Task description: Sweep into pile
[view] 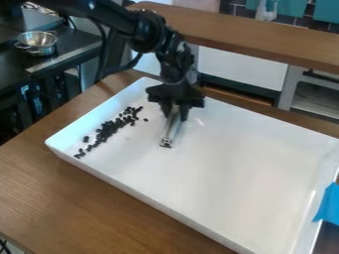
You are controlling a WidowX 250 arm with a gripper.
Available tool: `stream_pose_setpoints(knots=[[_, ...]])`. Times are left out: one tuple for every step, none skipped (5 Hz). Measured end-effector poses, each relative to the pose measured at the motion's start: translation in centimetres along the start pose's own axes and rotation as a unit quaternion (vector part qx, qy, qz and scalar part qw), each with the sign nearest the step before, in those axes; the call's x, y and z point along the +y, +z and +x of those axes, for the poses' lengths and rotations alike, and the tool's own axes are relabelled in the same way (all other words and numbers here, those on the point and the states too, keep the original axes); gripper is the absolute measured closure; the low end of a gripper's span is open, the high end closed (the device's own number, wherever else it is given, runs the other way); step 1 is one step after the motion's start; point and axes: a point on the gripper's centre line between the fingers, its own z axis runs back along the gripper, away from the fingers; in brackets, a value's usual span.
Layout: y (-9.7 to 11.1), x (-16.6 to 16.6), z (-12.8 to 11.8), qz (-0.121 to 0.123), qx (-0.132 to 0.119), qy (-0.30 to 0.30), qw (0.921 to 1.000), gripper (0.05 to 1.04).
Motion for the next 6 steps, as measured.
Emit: stream_pose_setpoints(knots=[[1.5,2.5,-1.8,0.028,0.001,0.013,0.9995,0.706],[5.7,0.8,-1.8,-0.029,0.033,0.055,0.9975,0.706],[9.0,-3.4,-1.6,-0.088,0.078,0.076,0.9901,0.706],[11.9,-7.6,-1.0,-0.120,0.094,0.095,0.9836,0.706],[11.6,-12.7,-3.5,-0.100,0.066,0.045,0.9918,0.706],[10.3,-17.4,-7.1,-0.086,0.037,0.001,0.9956,0.706]])
